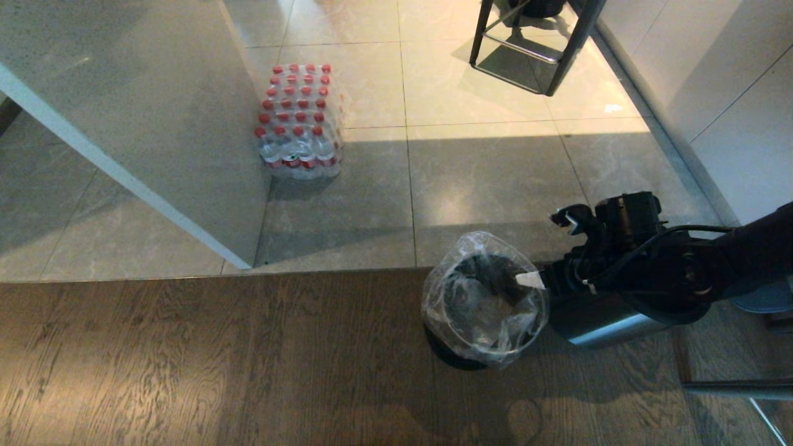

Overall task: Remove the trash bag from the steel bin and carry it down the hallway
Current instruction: Pick up the trash bag

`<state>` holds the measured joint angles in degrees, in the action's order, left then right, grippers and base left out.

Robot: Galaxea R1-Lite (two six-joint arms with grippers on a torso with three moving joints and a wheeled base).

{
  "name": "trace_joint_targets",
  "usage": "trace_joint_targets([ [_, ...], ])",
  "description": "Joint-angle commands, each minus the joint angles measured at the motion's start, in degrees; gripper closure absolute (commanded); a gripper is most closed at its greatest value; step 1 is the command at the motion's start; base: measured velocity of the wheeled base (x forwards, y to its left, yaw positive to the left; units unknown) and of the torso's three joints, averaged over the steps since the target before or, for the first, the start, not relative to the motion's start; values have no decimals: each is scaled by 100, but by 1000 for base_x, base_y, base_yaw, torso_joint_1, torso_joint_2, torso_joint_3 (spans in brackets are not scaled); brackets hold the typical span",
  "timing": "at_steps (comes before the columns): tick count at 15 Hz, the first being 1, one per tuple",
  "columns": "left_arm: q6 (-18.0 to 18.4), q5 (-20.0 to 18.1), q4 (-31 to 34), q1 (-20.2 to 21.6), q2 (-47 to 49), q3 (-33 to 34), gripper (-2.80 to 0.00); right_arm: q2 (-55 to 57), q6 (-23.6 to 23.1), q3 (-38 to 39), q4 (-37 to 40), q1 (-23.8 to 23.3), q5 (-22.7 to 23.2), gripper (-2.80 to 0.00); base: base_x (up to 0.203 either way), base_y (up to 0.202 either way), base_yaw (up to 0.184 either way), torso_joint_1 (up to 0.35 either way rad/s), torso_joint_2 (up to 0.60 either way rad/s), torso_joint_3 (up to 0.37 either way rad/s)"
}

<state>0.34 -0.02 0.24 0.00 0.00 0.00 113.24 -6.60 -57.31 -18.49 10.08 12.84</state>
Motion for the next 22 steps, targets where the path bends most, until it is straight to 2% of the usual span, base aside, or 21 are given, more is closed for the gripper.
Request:
trace_joint_targets([
  [1, 1, 2, 2, 0, 0, 0, 0, 169, 50, 26, -5, -12, 8, -280, 0, 0, 0, 0, 0, 0],
  [11, 1, 2, 2, 0, 0, 0, 0, 647, 206, -149, -32, 94, 43, -280, 0, 0, 0, 0, 0, 0],
  [12, 1, 2, 2, 0, 0, 0, 0, 647, 220, -149, -62, 105, 52, -120, 0, 0, 0, 0, 0, 0],
  [13, 1, 2, 2, 0, 0, 0, 0, 665, 217, -167, -83, 114, 64, 0, 0, 0, 0, 0, 0, 0],
  [22, 1, 2, 2, 0, 0, 0, 0, 656, 141, -174, -102, 196, 43, 0, 0, 0, 0, 0, 0, 0],
])
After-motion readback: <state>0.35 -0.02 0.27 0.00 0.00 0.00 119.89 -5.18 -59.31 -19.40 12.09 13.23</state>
